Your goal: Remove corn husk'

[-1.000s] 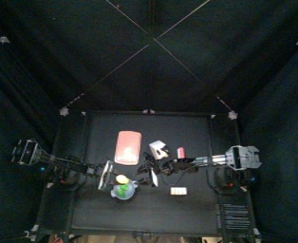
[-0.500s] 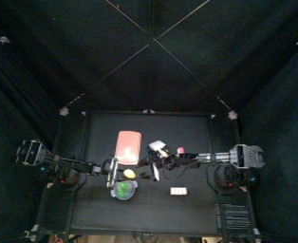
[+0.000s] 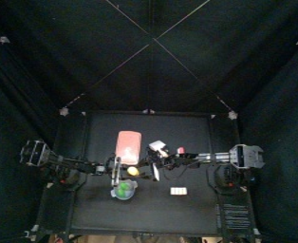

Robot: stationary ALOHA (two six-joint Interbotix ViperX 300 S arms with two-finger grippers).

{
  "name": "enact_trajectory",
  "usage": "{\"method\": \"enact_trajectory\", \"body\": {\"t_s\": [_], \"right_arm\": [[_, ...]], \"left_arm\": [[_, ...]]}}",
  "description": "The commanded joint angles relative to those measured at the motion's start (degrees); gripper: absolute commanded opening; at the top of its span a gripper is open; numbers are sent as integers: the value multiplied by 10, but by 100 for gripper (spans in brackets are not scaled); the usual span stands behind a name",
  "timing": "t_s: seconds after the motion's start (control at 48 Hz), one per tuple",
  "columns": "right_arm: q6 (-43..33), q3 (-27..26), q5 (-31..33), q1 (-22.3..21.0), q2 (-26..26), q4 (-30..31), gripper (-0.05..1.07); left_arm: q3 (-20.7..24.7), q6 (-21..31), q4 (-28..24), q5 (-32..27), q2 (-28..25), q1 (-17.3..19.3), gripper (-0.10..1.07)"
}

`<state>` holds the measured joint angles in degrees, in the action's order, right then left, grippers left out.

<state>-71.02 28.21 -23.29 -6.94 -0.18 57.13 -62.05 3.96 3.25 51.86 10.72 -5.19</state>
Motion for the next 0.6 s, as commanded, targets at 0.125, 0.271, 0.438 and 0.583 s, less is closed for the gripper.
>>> {"method": "enact_trajectory", "body": {"t_s": [0.125,0.271,0.438,0.583], "right_arm": [[0,-14,-4,-4,-12,-2,90],[0,-13,3,-4,-4,-7,89],[0,-12,12,-5,4,-10,89],[0,-10,15,-5,6,-10,88]], "left_arm": [[24,0,16,3,-19,3,58],[31,1,30,3,-29,9,58],[34,0,41,3,-33,10,58],[34,1,50,3,-33,11,58]]}}
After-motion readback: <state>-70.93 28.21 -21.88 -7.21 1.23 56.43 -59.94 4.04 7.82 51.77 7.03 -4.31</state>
